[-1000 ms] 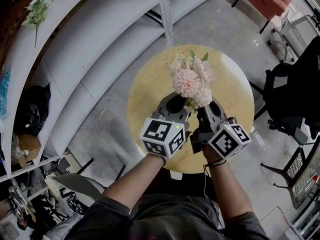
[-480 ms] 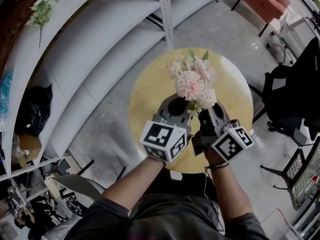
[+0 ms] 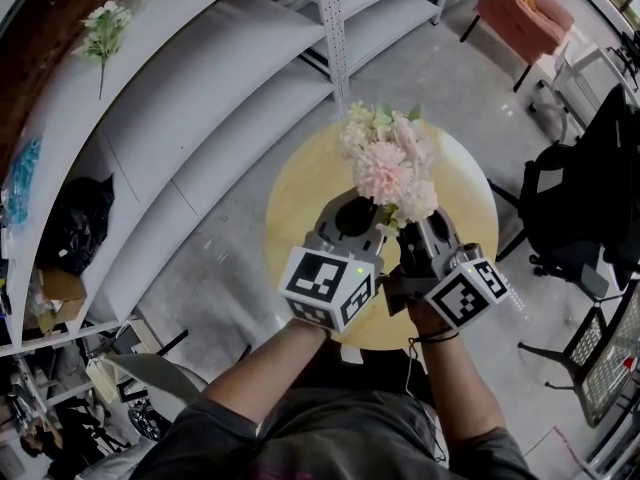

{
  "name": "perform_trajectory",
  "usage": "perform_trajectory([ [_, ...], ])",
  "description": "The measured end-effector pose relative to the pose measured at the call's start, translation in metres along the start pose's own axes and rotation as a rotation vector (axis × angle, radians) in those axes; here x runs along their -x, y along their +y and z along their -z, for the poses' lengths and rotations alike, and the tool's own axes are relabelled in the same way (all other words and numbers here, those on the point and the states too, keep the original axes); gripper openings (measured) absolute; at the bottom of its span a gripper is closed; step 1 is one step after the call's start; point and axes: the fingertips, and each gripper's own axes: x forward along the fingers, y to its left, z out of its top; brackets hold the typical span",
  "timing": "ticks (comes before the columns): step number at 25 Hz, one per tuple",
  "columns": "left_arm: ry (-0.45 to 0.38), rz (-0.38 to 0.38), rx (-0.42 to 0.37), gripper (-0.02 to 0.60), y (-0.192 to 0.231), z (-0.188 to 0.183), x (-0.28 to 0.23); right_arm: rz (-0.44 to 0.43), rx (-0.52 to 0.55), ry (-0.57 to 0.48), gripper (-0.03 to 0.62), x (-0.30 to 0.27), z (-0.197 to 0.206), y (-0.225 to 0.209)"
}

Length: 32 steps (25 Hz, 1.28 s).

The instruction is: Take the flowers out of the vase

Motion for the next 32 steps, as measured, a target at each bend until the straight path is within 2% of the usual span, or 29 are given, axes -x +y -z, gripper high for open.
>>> perform_trajectory([
  [7, -0.034, -0.002, -0.029, 0.008, -0.011, -0.032, 0.011, -0.034, 0.018, -0.028, 0.015, 0.000, -0.022, 0.028],
  [13, -0.077, 0.002, -0.086, 0.008, -0.022, -0.072, 0.026, -0.075, 0.035, -0.065, 0.015, -0.001, -0.046, 0.062],
  [25, -0.184, 0.033, -0.189, 0.008, -0.068, -0.167, 0.050, -0.140, 0.104, -0.159, 0.015, 0.010, -0.119, 0.132],
  [32, -0.241, 0.055, -0.230, 0.008, -0.088, -0.201, 0.055, -0.178, 0.147, -0.200, 0.015, 0.016, -0.150, 0.158],
])
